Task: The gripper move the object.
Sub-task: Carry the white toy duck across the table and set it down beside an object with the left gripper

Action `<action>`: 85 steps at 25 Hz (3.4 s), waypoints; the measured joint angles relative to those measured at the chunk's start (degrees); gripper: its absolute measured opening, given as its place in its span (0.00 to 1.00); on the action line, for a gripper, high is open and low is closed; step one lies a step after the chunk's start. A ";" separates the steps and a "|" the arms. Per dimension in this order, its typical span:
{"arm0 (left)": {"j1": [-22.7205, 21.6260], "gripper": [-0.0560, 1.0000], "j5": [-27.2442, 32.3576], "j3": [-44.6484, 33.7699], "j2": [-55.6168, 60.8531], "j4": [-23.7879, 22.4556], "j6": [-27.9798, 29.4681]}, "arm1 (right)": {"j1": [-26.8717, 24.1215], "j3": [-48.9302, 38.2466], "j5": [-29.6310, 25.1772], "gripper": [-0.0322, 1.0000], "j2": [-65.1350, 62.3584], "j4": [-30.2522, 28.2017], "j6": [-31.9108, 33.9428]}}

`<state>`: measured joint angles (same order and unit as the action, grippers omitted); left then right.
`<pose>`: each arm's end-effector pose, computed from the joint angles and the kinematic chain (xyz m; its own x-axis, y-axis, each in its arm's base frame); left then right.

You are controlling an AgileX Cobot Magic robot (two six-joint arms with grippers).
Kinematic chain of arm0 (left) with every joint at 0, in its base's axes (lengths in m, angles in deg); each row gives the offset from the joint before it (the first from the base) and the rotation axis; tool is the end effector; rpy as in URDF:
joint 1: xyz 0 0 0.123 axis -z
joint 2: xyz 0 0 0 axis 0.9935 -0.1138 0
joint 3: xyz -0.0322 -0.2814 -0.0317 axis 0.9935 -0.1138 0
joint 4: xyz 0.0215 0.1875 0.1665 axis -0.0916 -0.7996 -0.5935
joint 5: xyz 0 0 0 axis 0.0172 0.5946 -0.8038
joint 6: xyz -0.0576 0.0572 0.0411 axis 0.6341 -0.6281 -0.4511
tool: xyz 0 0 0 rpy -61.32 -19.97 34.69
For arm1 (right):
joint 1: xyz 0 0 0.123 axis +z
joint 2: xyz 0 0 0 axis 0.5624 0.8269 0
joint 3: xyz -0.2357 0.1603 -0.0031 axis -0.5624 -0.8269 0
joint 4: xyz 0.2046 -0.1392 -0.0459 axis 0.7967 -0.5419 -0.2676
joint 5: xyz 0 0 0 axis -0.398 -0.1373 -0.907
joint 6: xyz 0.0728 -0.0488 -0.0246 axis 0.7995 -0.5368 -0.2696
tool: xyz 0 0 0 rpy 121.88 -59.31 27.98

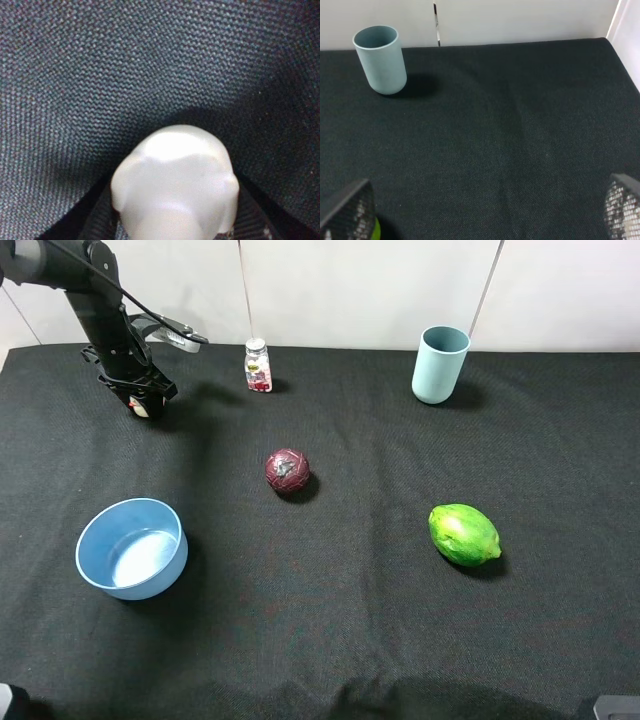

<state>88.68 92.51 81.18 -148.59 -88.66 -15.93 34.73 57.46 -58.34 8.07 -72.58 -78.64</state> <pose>0.4671 -0.0408 0.0981 -0.8868 0.4281 -0.1740 0.4196 0.9037 0.0852 -0.0042 -0.0032 0.2797 -0.4177 0.0494 -0.9072 0.0444 0.9984 0.0339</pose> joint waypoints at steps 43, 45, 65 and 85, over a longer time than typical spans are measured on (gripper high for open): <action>0.26 0.55 16.87 0.07 14.78 1.56 4.68 | 0.00 0.00 0.00 0.70 0.00 0.00 0.00; 0.98 0.55 17.96 0.38 15.42 1.56 4.89 | 0.00 0.00 0.00 0.70 0.00 0.00 0.00; 12.89 0.55 19.53 0.63 17.20 2.26 10.59 | 0.00 0.00 0.00 0.70 0.00 0.00 0.00; 24.81 0.54 19.58 0.63 17.32 2.30 14.83 | 0.00 0.00 0.00 0.70 0.00 0.00 0.00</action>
<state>113.49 112.08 81.81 -131.26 -86.36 -1.11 34.73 57.46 -58.34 8.07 -72.58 -78.64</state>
